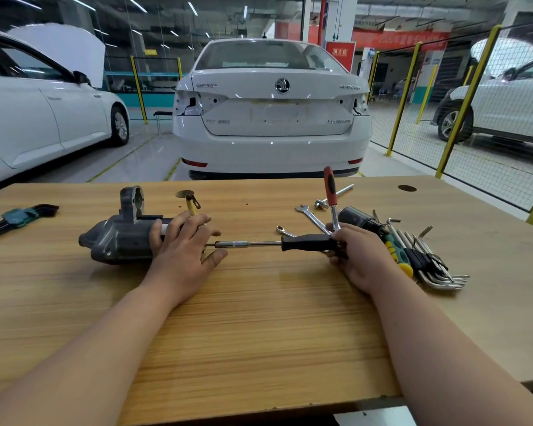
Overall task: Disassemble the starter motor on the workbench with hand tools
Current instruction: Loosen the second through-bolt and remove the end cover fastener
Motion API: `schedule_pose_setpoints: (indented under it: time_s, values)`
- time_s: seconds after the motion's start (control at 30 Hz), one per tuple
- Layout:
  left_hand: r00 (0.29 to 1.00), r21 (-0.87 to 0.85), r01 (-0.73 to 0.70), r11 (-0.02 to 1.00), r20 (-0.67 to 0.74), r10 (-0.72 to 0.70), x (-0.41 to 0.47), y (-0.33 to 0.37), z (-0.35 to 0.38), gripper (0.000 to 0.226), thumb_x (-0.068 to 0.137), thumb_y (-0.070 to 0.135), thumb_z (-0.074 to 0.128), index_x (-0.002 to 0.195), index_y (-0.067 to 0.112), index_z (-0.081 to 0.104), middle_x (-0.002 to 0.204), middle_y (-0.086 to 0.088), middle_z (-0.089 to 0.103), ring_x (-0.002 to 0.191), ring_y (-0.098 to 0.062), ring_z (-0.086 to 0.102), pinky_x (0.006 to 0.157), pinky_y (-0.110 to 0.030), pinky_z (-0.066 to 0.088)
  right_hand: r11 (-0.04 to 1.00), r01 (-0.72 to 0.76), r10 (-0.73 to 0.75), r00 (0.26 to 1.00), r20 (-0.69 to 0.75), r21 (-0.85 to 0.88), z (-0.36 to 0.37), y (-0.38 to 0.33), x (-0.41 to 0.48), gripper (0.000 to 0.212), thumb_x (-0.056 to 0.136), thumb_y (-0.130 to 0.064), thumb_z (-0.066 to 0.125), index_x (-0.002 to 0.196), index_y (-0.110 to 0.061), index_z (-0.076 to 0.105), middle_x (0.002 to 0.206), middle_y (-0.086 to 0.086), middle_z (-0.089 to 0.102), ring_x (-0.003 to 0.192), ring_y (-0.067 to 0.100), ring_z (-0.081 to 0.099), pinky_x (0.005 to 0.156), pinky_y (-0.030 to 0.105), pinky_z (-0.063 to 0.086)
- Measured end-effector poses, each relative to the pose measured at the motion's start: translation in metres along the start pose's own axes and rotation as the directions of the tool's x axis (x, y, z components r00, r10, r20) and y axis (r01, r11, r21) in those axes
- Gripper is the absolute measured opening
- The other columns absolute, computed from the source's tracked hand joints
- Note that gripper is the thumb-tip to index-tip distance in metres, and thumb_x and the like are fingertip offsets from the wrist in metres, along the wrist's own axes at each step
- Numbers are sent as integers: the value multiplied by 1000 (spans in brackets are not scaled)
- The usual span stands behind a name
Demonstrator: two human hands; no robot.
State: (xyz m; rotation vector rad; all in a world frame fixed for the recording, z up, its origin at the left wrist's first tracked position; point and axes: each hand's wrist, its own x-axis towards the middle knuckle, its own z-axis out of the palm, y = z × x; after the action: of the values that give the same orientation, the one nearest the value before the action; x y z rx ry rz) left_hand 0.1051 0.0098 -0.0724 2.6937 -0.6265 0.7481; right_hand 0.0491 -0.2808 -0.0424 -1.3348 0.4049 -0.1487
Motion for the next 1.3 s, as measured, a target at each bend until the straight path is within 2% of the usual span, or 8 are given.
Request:
schedule_pose_setpoints:
  time_s: [0.2,0.43,0.57,0.93,1.07,1.17,1.23,1.3]
  values:
    - [1000,-13,8,1000,-8,-8,1,0,0,34,92,52,43,124,39,49,146,14,31,141,-9,2,108,-35,-19,999,32,-32,999,-5,28,0,-1,-1,40,92,9,38,101,-11,71,101,14,60,85,27,58,66,33,53]
    - [1000,41,6,999,14,-7,0,2,0,28,95,50,38,114,43,57,147,12,28,141,-14,2,109,-42,-15,996,79,-81,995,-65,-31,1,6,4,37,87,16,41,113,2,63,98,16,64,112,43,59,80,42,58]
    - [1000,40,-1,999,-6,1,0,0,2,27,95,49,39,110,43,60,147,11,30,140,-13,3,108,-39,-15,999,21,-19,999,-30,45,-2,2,4,35,90,13,41,100,-7,68,114,15,63,104,29,62,68,35,59]
    - [999,-2,-23,1000,-42,23,-1,2,0,19,93,38,54,105,33,67,148,3,33,140,-21,12,110,-42,-11,995,-13,21,996,-82,96,0,0,5,27,91,8,47,99,-6,69,110,17,64,103,33,64,83,43,61]
    - [999,-10,-21,1000,-45,20,-1,2,-1,19,92,38,55,106,32,67,149,3,30,139,-16,9,109,-40,-14,998,-19,25,994,-109,59,0,0,2,14,94,-3,54,97,-9,67,107,18,65,95,31,70,68,34,62]
    - [999,-19,-22,1000,-48,21,-1,2,-2,17,92,38,56,105,34,65,150,3,29,139,-15,9,109,-37,-16,1000,5,-5,995,-96,3,0,2,2,10,96,-14,57,95,-7,64,89,19,71,70,24,73,49,27,54]
    - [999,-16,-20,1000,-44,19,-2,2,-2,15,91,39,55,104,35,63,150,4,27,139,-14,8,108,-36,-17,1000,22,-21,998,-57,20,0,4,2,18,97,-21,58,93,-4,62,71,15,70,50,19,64,41,24,46]
    - [999,-16,-15,1000,-34,15,-1,2,-2,13,91,42,53,101,37,60,151,6,25,140,-14,7,108,-35,-18,999,32,-33,997,-65,-15,0,4,3,19,97,-23,59,95,-5,64,70,14,69,48,17,60,42,24,45]
